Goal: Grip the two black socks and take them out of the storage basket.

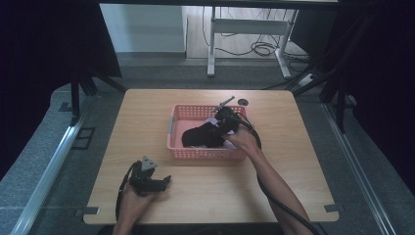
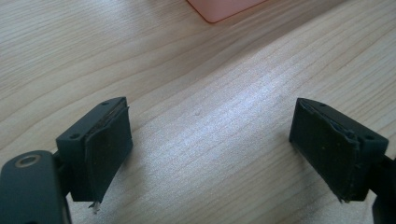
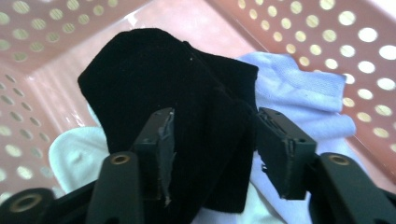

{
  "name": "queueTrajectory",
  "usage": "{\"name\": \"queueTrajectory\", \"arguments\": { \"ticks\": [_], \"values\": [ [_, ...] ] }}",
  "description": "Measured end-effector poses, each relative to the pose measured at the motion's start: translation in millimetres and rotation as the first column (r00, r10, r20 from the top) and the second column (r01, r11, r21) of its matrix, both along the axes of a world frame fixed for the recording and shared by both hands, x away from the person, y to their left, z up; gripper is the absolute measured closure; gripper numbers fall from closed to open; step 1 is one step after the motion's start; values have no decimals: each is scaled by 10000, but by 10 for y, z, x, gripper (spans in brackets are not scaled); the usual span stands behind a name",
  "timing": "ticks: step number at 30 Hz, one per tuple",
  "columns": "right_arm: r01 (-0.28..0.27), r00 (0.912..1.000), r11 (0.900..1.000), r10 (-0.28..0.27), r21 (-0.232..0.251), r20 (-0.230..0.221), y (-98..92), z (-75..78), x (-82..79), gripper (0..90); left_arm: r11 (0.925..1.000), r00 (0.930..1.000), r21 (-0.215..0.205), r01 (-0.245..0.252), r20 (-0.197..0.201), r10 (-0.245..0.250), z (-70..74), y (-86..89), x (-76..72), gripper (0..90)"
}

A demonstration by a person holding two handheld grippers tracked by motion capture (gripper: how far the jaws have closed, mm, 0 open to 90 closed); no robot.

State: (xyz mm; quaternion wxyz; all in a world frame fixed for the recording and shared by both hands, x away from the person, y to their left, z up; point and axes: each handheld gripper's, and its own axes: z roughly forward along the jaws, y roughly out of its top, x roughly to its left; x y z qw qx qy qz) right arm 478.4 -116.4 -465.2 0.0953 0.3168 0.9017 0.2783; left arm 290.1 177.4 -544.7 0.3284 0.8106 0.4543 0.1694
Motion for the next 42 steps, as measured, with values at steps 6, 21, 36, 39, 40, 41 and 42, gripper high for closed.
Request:
{"name": "queueTrajectory", "arguments": {
  "ticks": [6,21,36,39,40,41,42],
  "values": [
    [52,10000,9994,-49,-342,85,62,-39,51,627,10000,10000,6,8,4,-8,0,1,0,129],
    [-265,9994,9979,250,594,258,0,287,-21,845,10000,10000,-2,11,12,-11,-1,1,1,129],
    [-464,9960,9872,341,1528,821,-118,950,-108,848,10000,10000,-17,0,43,0,-2,-1,3,129],
    [-464,9947,9878,320,1485,978,-140,1070,-131,847,10000,10000,-41,-7,41,7,-3,-2,2,129],
    [-454,9946,9880,308,1474,995,-149,1107,-137,847,10000,10000,-41,-9,41,10,-3,-2,2,129],
    [-448,9941,9886,298,1435,1045,-160,1142,-143,847,10000,10000,-25,-6,40,6,-3,-1,2,129],
    [-450,9936,9891,298,1403,1091,-175,1175,-147,847,10000,10000,-23,-6,38,6,-3,-1,2,129]
  ]
}}
